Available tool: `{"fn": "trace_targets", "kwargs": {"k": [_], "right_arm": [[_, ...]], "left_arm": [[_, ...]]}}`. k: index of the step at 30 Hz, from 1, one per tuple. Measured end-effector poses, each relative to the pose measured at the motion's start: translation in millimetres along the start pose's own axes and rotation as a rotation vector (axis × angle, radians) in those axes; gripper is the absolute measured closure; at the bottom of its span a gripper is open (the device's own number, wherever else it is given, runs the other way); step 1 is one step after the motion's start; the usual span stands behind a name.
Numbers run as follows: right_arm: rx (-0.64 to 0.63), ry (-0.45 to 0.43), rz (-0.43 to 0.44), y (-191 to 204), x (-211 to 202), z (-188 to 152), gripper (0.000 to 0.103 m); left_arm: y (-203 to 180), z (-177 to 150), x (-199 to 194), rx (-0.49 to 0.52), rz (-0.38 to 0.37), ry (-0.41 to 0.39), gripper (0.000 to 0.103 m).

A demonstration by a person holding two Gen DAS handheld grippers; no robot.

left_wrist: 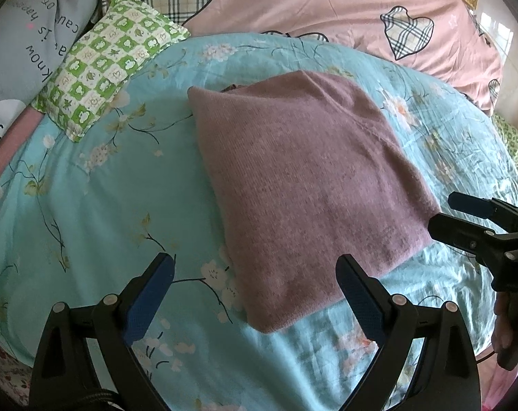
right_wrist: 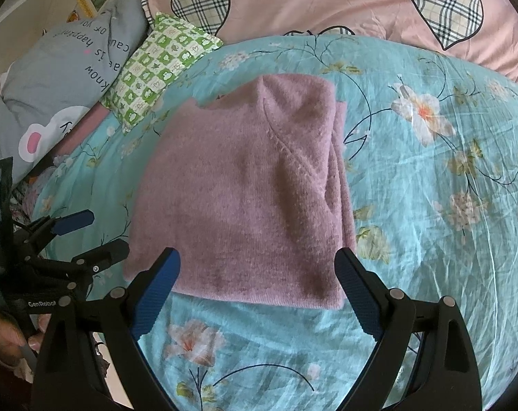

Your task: Fold small clothes

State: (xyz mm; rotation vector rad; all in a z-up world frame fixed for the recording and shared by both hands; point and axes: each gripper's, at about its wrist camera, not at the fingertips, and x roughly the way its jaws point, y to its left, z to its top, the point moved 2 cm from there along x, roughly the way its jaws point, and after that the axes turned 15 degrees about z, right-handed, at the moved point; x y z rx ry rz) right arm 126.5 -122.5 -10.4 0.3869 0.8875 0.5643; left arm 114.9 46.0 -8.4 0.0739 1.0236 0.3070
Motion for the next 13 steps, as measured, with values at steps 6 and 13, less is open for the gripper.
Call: {"fn": "trace_targets", "kwargs": {"k": [6,13], "right_arm": [[0.002,-0.003,-0.002,0.9,1.0,0.4,0.011],[0.0,-0.002,0.0,0.1,1.4,1.2,0.011]], "left_arm": [[1.0,1.8,0.4,-0.006,0.0,-0.002,0.007],[3.9,3.5,-0.2,-0.016,-0.003,-0.004,0.007]]}}
